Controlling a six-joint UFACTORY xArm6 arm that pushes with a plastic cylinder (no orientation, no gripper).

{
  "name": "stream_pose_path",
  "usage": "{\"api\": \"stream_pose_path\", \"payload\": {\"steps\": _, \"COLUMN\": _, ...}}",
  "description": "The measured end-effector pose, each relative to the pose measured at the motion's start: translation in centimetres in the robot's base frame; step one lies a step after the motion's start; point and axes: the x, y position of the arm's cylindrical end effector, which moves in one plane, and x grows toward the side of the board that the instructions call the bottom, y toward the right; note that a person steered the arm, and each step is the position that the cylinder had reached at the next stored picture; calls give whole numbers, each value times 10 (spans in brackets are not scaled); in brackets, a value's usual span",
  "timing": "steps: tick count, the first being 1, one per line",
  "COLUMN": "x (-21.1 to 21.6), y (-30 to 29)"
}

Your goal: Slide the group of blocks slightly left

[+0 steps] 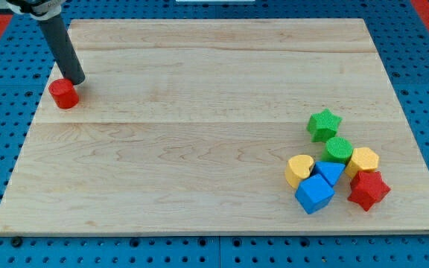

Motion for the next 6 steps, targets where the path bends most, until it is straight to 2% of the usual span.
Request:
{"api": "stream_pose_path", "payload": {"steps": 2, "x": -16, "y": 224}}
{"api": "stream_pose_path", "payload": {"steps": 3, "x": -9, "y": 342}}
{"api": "stream_pose_path", "payload": {"steps": 4, "x": 41, "y": 461}}
{"api": "stream_pose_path", "payload": {"steps": 5, "x": 142, "y": 513}}
{"api": "stream_pose_path", "payload": {"steps": 6, "x": 210, "y": 501}}
